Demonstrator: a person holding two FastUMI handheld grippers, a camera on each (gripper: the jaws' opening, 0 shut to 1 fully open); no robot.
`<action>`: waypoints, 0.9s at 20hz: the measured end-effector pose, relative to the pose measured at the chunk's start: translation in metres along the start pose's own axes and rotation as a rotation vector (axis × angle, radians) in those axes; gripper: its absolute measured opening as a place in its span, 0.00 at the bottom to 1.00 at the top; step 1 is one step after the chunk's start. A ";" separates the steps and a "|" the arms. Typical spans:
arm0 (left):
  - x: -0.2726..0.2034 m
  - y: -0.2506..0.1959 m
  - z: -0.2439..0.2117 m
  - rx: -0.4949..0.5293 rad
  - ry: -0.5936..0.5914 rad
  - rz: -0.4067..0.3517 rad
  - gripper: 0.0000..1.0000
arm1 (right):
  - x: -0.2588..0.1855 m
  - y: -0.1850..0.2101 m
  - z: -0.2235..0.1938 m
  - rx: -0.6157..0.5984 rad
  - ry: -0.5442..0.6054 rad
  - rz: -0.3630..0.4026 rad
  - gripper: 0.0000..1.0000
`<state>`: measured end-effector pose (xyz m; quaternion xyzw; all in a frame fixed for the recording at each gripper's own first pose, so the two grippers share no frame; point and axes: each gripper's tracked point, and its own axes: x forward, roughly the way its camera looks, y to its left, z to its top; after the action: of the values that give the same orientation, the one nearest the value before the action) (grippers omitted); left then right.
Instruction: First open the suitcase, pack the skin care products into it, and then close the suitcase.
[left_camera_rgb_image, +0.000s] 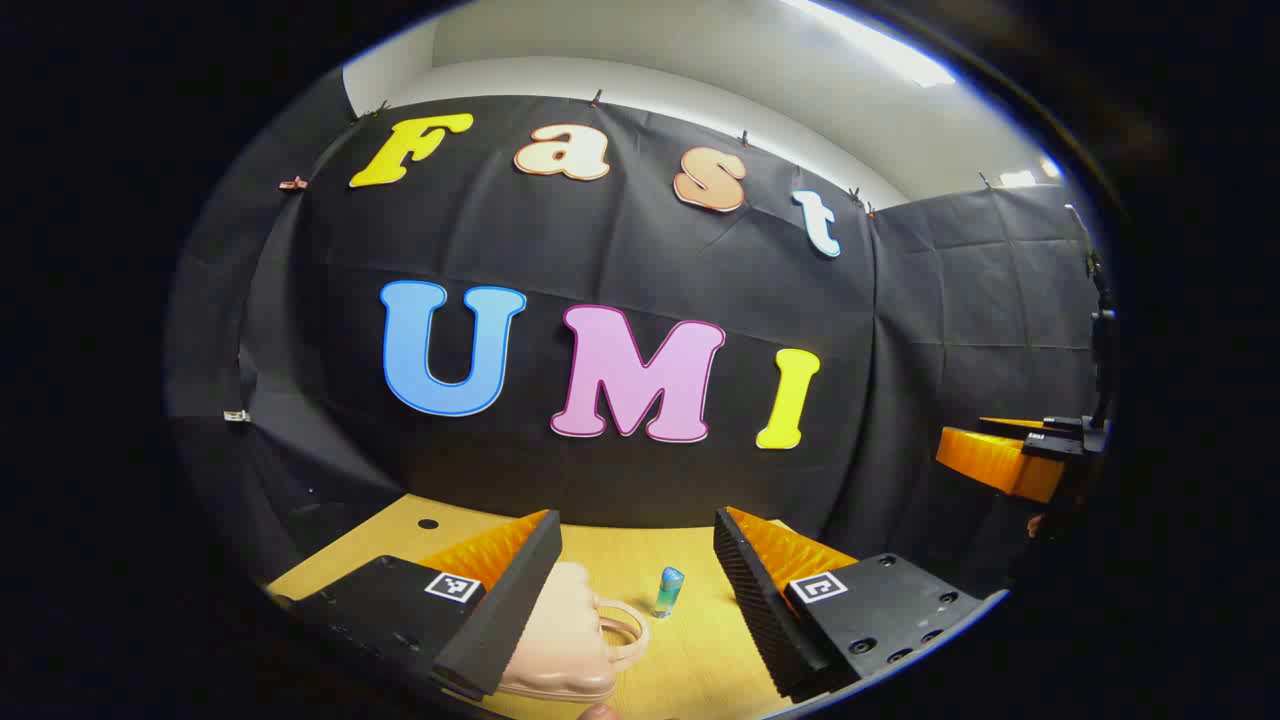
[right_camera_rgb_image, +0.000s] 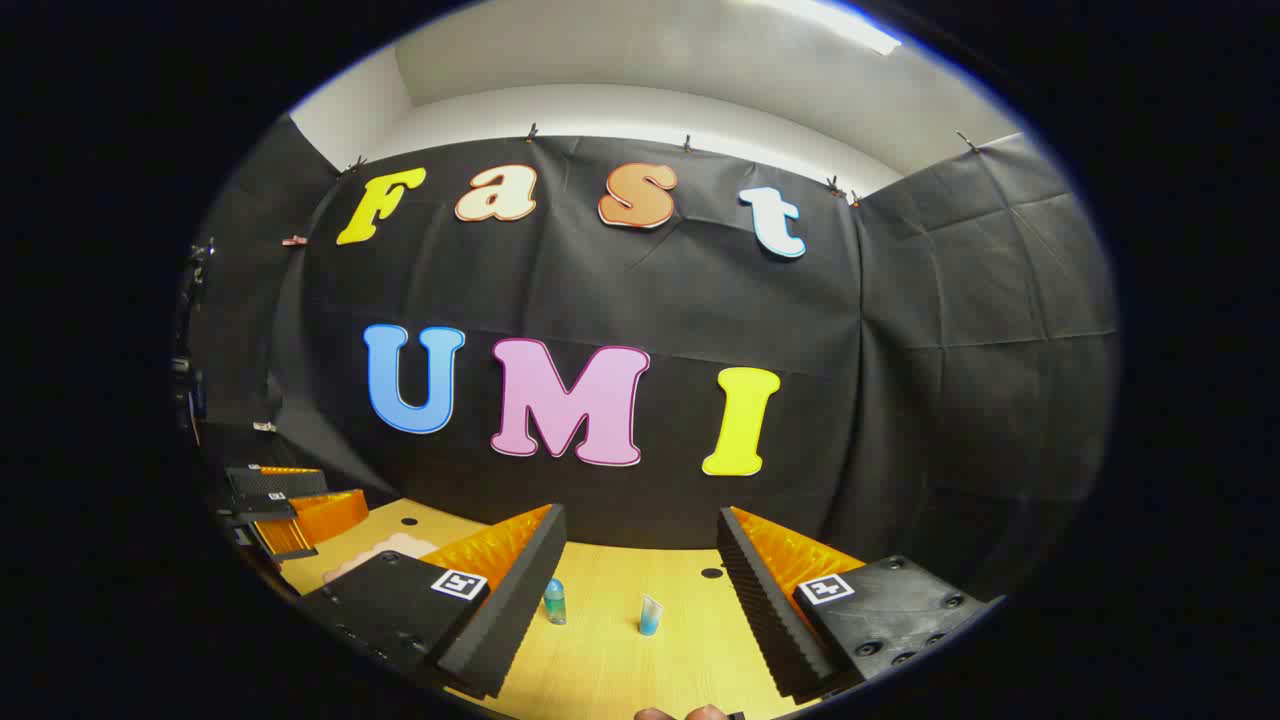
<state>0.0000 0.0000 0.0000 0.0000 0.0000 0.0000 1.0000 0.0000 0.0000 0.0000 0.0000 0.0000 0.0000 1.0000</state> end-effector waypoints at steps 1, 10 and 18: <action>-0.001 0.000 0.001 0.007 -0.002 0.001 0.96 | 0.000 -0.002 -0.002 -0.007 -0.001 -0.008 0.96; -0.005 -0.006 -0.002 0.065 0.013 -0.017 0.96 | 0.009 -0.009 -0.023 0.003 0.052 -0.035 0.96; 0.004 -0.007 -0.012 0.055 0.040 -0.010 0.96 | 0.018 -0.023 -0.028 0.015 0.060 -0.063 0.95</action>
<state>0.0037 -0.0069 -0.0121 0.0273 0.0201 -0.0048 0.9994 0.0180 -0.0229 -0.0277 0.0074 0.0300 -0.0317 0.9990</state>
